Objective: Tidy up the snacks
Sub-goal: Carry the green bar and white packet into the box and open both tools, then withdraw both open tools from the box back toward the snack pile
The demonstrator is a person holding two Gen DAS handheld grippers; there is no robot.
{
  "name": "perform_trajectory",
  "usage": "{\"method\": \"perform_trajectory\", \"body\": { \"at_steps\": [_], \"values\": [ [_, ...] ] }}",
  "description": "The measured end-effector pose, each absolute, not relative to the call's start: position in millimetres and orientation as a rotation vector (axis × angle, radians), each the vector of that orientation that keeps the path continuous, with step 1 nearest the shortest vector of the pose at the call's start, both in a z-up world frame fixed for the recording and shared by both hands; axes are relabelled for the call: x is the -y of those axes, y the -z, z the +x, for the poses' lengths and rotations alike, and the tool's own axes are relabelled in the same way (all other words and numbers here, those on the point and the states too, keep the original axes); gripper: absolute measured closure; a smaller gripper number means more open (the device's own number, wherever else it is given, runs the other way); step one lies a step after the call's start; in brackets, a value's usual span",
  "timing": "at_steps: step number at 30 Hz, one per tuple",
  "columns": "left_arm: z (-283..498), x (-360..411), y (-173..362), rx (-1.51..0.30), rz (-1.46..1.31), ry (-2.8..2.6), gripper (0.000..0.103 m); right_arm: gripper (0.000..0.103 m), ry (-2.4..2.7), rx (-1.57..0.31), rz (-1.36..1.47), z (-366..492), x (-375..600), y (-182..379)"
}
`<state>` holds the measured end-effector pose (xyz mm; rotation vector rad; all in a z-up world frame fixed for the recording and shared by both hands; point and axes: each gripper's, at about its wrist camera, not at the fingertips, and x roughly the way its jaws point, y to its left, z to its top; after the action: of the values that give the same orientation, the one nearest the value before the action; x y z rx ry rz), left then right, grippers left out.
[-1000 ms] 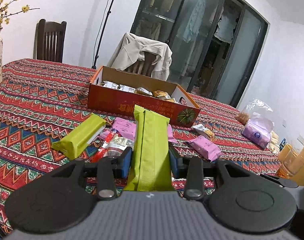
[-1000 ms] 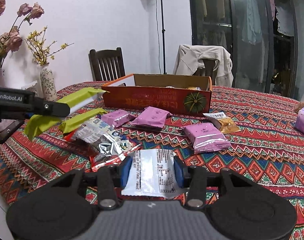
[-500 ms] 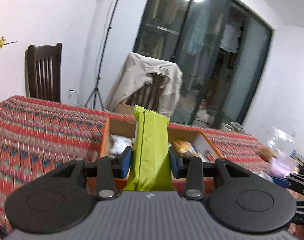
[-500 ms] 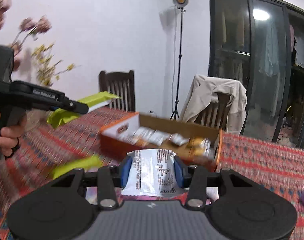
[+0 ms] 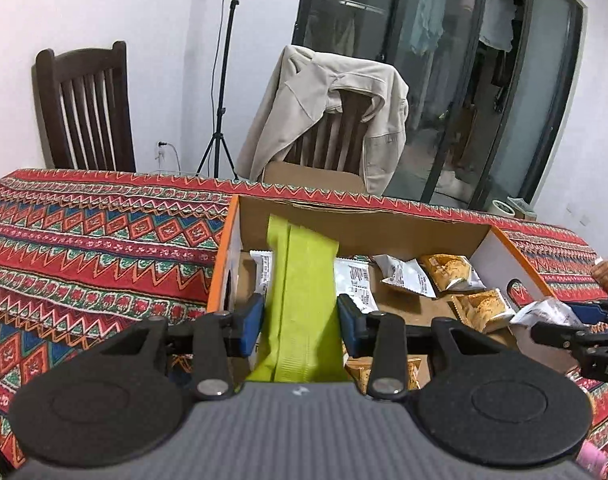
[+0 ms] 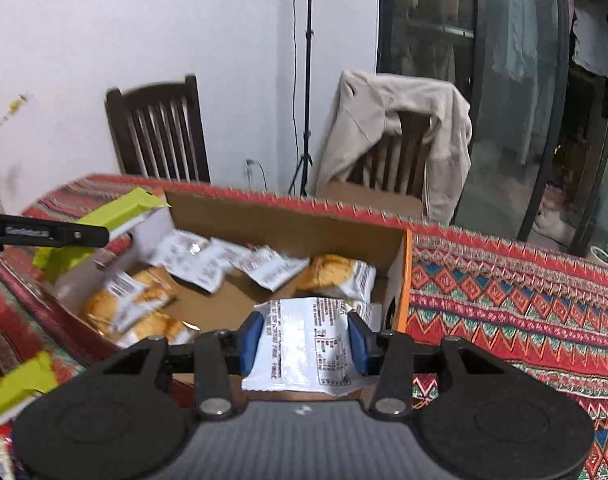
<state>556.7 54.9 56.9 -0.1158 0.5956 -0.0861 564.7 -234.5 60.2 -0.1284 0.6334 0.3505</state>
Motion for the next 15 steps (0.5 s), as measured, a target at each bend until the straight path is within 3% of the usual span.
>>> {"method": "perform_trajectory", "body": {
  "at_steps": [2, 4, 13, 15],
  "values": [
    [555.2, -54.8, -54.8, -0.592, -0.100, 0.079, 0.058, 0.057, -0.351, -0.645, -0.152, 567.3, 232.3, -51.5],
    [555.0, -56.3, -56.3, -0.587, -0.102, 0.071, 0.046, 0.056, -0.343, -0.653, -0.162, 567.5, 230.3, -46.8],
    [510.7, -59.1, -100.5, -0.494, -0.082, 0.088, 0.030, 0.029, -0.298, -0.544, -0.160, 540.4, 238.1, -82.4],
    [492.1, -57.4, -114.5, -0.461, -0.081, 0.106, 0.025, 0.028, -0.302, -0.502, -0.157, 525.9, 240.8, -98.7]
  ]
}}
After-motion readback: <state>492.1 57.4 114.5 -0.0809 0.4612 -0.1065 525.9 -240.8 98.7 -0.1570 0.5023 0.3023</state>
